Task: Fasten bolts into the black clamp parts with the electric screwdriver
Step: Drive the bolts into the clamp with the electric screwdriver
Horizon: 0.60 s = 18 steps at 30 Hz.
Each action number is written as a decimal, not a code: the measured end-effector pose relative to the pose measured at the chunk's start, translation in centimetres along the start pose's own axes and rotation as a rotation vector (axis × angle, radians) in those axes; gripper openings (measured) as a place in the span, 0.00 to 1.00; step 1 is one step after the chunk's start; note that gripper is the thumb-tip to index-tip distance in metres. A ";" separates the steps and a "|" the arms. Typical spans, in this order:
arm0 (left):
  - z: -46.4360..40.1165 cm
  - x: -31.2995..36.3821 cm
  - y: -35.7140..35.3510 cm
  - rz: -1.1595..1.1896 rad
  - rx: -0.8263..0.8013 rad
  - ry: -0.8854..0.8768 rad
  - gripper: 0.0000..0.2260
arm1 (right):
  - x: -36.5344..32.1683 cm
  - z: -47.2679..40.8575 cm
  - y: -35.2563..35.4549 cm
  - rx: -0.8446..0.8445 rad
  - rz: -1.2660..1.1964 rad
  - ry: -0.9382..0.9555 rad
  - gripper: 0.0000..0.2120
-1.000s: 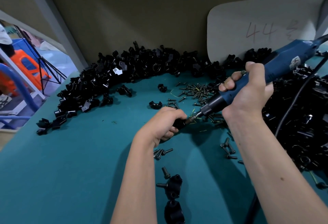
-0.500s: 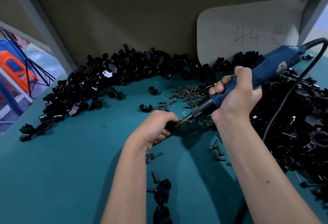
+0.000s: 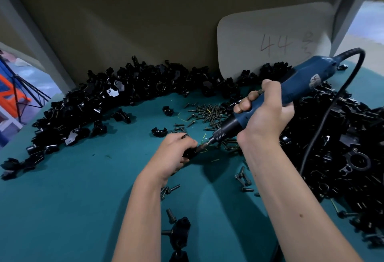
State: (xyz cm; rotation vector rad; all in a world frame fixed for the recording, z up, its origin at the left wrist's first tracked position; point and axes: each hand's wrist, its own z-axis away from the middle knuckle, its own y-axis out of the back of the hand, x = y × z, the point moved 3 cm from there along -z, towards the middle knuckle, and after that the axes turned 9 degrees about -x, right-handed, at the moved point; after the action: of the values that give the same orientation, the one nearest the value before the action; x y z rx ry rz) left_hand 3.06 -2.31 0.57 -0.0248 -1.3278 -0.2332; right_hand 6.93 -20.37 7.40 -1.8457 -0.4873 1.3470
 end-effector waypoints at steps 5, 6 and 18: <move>-0.1 0.6 -0.8 -0.122 0.097 -0.138 0.14 | -0.2 -0.6 0.6 0.057 0.007 -0.003 0.12; -0.1 0.7 -1.0 -0.157 0.108 -0.157 0.15 | -0.2 -0.7 0.7 0.059 0.012 -0.003 0.12; 0.7 1.8 0.1 0.045 0.158 -0.368 0.11 | -0.7 -1.5 1.3 0.098 -0.153 -0.164 0.14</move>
State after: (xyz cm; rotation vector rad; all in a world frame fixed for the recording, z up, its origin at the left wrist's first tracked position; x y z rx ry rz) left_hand 2.80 -2.42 2.45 0.0375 -1.7067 -0.0865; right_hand 7.84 -22.19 7.05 -1.5936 -0.6232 1.3988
